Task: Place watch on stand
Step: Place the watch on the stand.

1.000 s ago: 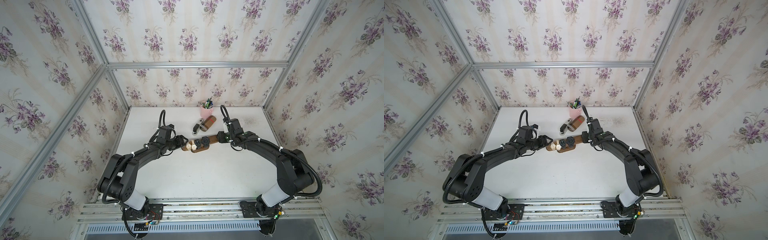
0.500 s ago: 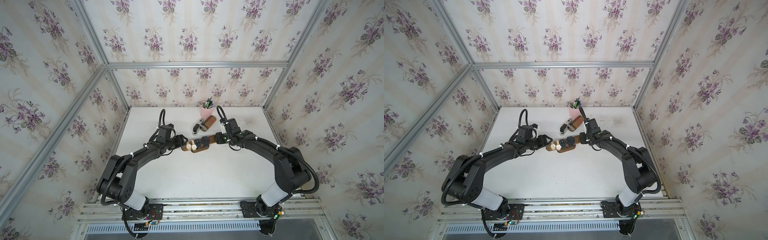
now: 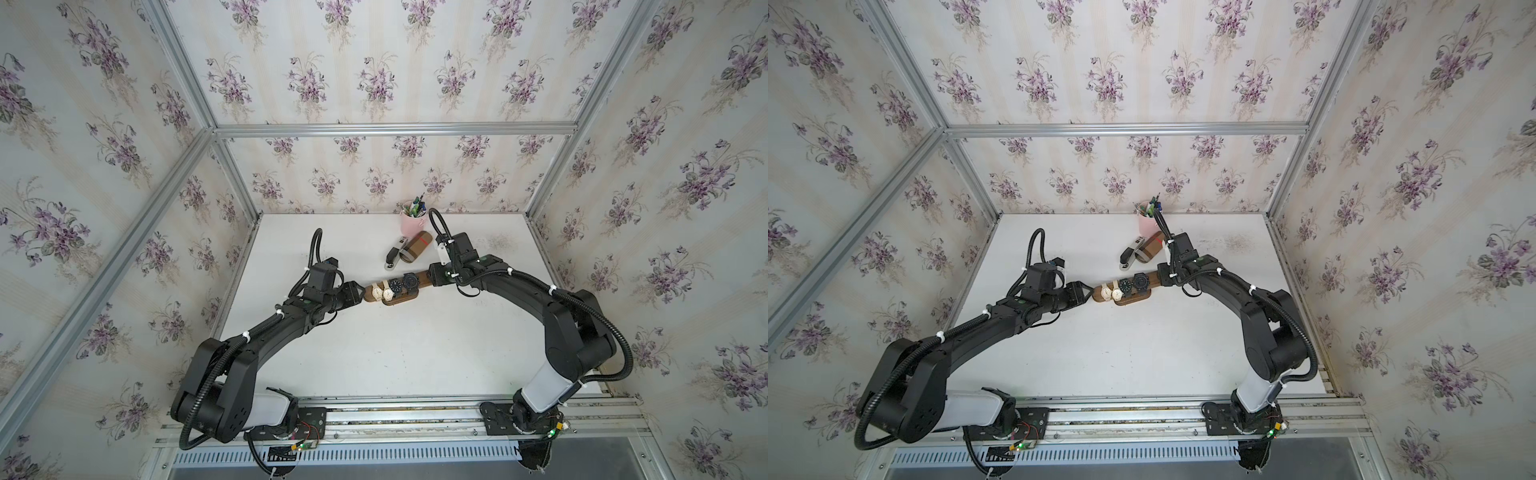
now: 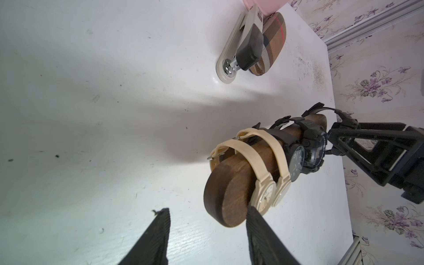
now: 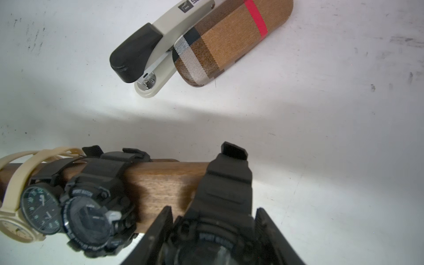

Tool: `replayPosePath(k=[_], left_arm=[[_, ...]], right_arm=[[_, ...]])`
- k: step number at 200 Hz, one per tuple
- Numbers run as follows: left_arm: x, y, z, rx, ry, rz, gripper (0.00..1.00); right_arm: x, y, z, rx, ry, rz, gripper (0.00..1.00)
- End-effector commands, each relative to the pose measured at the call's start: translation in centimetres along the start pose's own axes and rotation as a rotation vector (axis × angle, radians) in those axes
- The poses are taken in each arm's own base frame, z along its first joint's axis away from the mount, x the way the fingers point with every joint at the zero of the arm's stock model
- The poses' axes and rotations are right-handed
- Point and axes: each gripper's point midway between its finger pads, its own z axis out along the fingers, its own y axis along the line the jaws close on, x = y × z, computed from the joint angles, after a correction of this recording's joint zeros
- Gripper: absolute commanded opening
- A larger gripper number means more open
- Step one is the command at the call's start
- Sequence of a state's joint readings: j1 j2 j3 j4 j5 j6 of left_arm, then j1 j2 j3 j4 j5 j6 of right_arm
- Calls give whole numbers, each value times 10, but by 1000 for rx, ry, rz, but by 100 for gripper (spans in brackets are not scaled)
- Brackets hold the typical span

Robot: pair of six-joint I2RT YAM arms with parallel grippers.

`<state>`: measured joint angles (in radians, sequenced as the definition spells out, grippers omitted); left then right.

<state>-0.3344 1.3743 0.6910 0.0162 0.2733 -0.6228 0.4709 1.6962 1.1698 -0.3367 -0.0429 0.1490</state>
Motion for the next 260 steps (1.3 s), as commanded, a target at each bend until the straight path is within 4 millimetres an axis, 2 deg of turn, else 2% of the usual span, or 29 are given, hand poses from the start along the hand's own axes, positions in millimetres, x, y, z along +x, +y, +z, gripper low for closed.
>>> replayPosePath(k=[1,38,58,61,77,113,154,183,251,260], left_arm=[[-3,-5,2,26,-4,3,49],[-6,-9,6,34,2,6,43],[-12,-13,5,41,-9,12,42],[-7,-7,11,26,11,5,42],[-8,-7,13,25,13,6,42],[-11,-9,14,27,10,5,43],[-12,-9,12,22,7,7,46],[-12,-8,11,17,6,6,49],[-9,-3,7,-15,10,19,54],[-14,-8,-2,-4,-16,27,54]], right_arm=[[0,5,2,-12,19,-37,43],[1,16,5,-20,34,-67,43],[4,22,6,-25,46,-81,43],[4,23,6,-28,46,-83,43],[7,27,6,-38,49,-82,43],[12,26,9,-35,54,-77,44],[9,23,5,-21,32,-78,62],[4,23,0,-16,11,-75,69],[-4,27,-14,-35,-26,-63,61],[-6,26,-18,-32,-39,-57,61]])
